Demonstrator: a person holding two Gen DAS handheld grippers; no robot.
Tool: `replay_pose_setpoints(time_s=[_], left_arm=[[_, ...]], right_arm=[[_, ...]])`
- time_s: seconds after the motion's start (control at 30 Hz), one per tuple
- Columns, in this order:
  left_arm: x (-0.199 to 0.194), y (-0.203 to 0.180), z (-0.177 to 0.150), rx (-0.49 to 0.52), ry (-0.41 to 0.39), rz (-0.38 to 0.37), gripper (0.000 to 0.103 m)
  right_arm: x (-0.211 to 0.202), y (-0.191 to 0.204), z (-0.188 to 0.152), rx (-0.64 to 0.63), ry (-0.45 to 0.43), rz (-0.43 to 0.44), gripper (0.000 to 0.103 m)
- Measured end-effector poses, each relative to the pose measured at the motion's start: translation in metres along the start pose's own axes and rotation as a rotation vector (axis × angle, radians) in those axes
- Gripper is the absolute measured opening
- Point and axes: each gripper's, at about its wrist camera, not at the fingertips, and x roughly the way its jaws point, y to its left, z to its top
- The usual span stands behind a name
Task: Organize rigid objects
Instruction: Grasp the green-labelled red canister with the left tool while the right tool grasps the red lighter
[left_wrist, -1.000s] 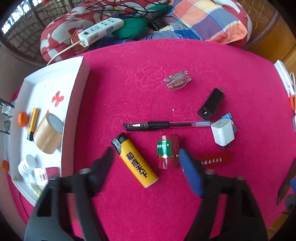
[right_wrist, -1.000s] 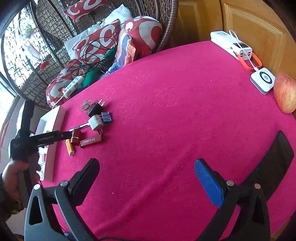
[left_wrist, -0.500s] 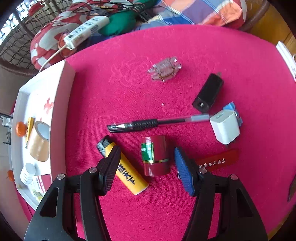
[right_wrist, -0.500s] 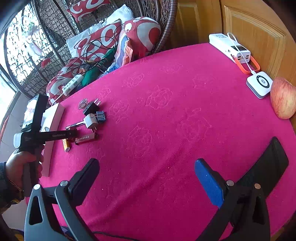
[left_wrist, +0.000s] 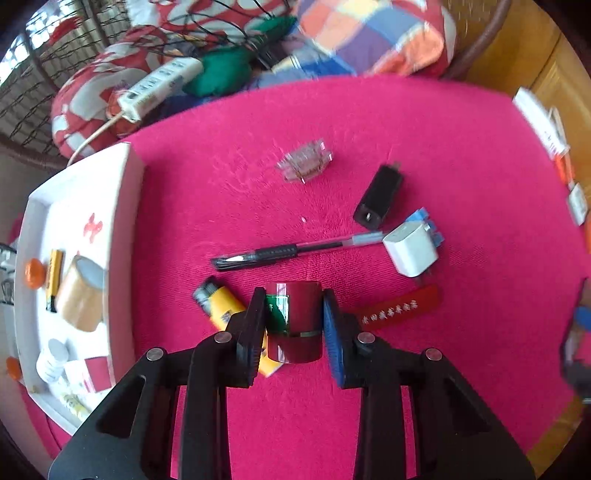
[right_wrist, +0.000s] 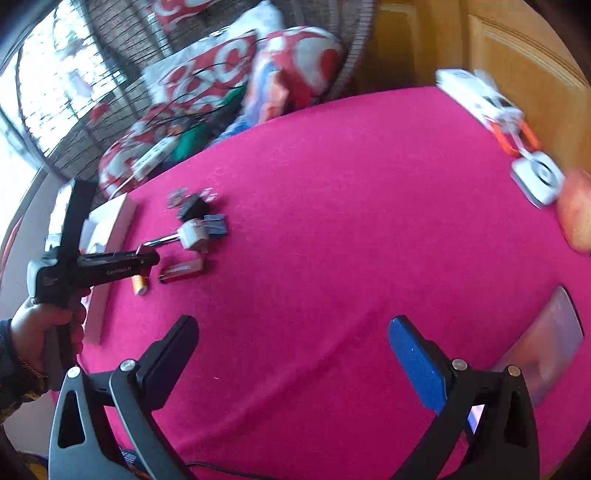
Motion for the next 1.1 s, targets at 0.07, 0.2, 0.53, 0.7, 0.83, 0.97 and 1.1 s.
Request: replay_pose_setpoints(time_s=[0.07,0.2,0.53,0.7,0.83,0.97,1.1], left_arm=[[-0.017,0.016,-0.002,-0.038,-0.026,-0.027,0.029],[-0.057,0.051,-0.015,-0.135,-0.078,-0.060,0.029],[-0.118,0.130,-0.085,-0.428,-0.120,-0.025,0.029],[-0.135,0.144,-0.113,-0.503,-0.137,-0.002,0.029],[-0.136,0.144,-0.124,-0.520,-0.135,-0.003,0.029],[-0.137,0.136,-0.121,-0.501,-0.132,-0.008,0.029],[-0.140,0.126,-0.110,-0.460,-0.148,-0.021,0.029]], right_arm=[[0.013,0.020,0.010,-0.084,0.017,0.046,0.103],[0.036,0.071,0.024,-0.307,0.025,0.147,0.103],[0.105,0.168,0.035,-0.757,0.198,0.290,0.103],[0.138,0.167,0.044,-0.742,0.292,0.257,0.101],[0.146,0.166,0.038,-0.792,0.308,0.218,0.092],[0.147,0.173,0.032,-0.865,0.322,0.187,0.072],[0.145,0.171,0.020,-0.951,0.329,0.119,0.043]])
